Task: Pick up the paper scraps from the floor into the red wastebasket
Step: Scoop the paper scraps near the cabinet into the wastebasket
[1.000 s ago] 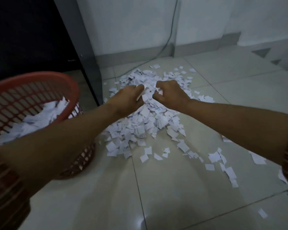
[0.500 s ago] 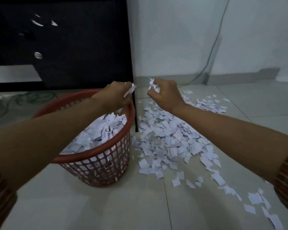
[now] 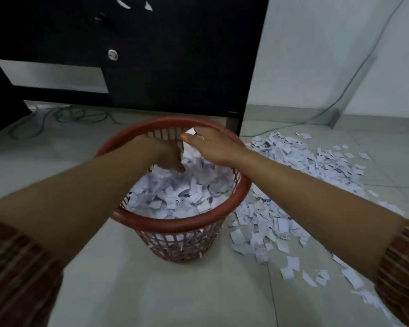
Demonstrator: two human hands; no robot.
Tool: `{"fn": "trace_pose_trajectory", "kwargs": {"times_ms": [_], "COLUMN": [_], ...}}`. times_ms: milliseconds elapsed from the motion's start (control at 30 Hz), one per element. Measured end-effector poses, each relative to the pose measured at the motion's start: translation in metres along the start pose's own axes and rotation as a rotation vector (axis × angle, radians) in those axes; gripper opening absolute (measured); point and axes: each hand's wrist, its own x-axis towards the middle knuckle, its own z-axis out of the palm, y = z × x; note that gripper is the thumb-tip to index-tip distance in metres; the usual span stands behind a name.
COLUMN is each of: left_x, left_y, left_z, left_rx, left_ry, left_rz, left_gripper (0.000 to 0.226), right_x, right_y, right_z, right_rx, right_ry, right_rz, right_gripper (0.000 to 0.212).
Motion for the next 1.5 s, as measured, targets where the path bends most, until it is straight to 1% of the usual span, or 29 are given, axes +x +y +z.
{"fn": "trace_pose_trajectory", "kwargs": {"times_ms": [33, 67, 100, 133, 167, 233, 267, 333, 400, 467, 533, 600, 633, 700, 767, 867, 1033, 1100, 1133, 1200, 1267, 1400, 1500], "left_x": [0.002, 0.001, 0.001, 0.001, 0.001, 0.0, -0.001, -0.002, -0.007, -0.013, -0.021, -0.028, -0.03, -0.032, -0.028, -0.018, 0.007, 0.017, 0.025, 0.035, 0.043, 0.046, 0.039], "left_y": [0.0, 0.001, 0.0, 0.0, 0.0, 0.003, 0.006, 0.016, 0.03, 0.057, 0.079, 0.105, 0.122, 0.149, 0.185, 0.239, 0.318, 0.339, 0.36, 0.378, 0.404, 0.462, 0.496], "left_z": [-0.001, -0.003, -0.005, -0.008, -0.012, -0.015, -0.017, -0.024, -0.033, -0.042, -0.05, -0.053, -0.055, -0.056, -0.054, -0.044, 0.002, 0.024, 0.037, 0.058, 0.079, 0.125, 0.159], "left_rx": [-0.014, -0.039, -0.052, -0.045, -0.02, 0.012, 0.012, 0.005, 0.001, -0.011, -0.061, -0.089, -0.092, -0.103, -0.061, -0.003, 0.057, 0.096, 0.122, 0.15, 0.149, 0.079, -0.005], "left_ry": [-0.022, -0.018, -0.01, 0.004, 0.02, 0.053, 0.086, 0.196, 0.375, 0.532, 0.62, 0.672, 0.697, 0.722, 0.71, 0.658, 0.529, 0.48, 0.455, 0.438, 0.416, 0.347, 0.299], "left_rz": [-0.006, -0.027, -0.054, -0.075, -0.092, -0.133, -0.143, -0.155, -0.158, -0.117, -0.029, 0.073, 0.126, 0.214, 0.281, 0.395, 0.529, 0.57, 0.61, 0.658, 0.705, 0.78, 0.77], "left_gripper": [0.059, 0.063, 0.064, 0.062, 0.057, 0.049, 0.04, 0.015, 0.023, 0.024, 0.02, 0.023, 0.025, 0.025, 0.021, 0.016, 0.021, 0.024, 0.027, 0.032, 0.036, 0.042, 0.048], "right_x": [0.0, 0.0, -0.001, -0.003, -0.007, -0.016, -0.021, -0.029, -0.035, -0.05, -0.064, -0.083, -0.094, -0.11, -0.13, -0.159, -0.222, -0.25, -0.273, -0.304, -0.339, -0.406, -0.445], "right_y": [-0.001, -0.002, -0.003, 0.0, 0.002, 0.011, 0.017, 0.027, 0.033, 0.044, 0.056, 0.072, 0.084, 0.104, 0.127, 0.166, 0.228, 0.252, 0.271, 0.296, 0.319, 0.358, 0.372], "right_z": [-0.002, -0.004, -0.006, -0.008, -0.009, -0.01, -0.01, -0.013, -0.023, -0.041, -0.057, -0.074, -0.085, -0.098, -0.112, -0.126, -0.141, -0.141, -0.143, -0.139, -0.134, -0.115, -0.095], "right_rx": [-0.039, -0.071, -0.09, -0.108, -0.12, -0.144, -0.165, -0.228, -0.268, -0.322, -0.321, -0.333, -0.339, -0.359, -0.371, -0.417, -0.494, -0.518, -0.515, -0.485, -0.474, -0.486, -0.458], "right_ry": [-0.109, -0.184, -0.206, -0.172, -0.102, 0.076, 0.16, 0.264, 0.314, 0.307, 0.273, 0.25, 0.241, 0.227, 0.203, 0.158, 0.056, 0.023, 0.01, -0.013, -0.038, -0.095, -0.078], "right_rz": [0.04, 0.06, 0.063, 0.049, 0.012, -0.069, -0.116, -0.195, -0.238, -0.239, -0.228, -0.208, -0.185, -0.169, -0.153, -0.124, -0.036, 0.002, 0.049, 0.123, 0.217, 0.346, 0.431], "right_gripper": [0.049, 0.056, 0.056, 0.052, 0.044, 0.026, 0.02, 0.022, 0.029, 0.033, 0.029, 0.038, 0.038, 0.031, 0.03, 0.034, 0.038, 0.039, 0.04, 0.04, 0.042, 0.048, 0.051]}}
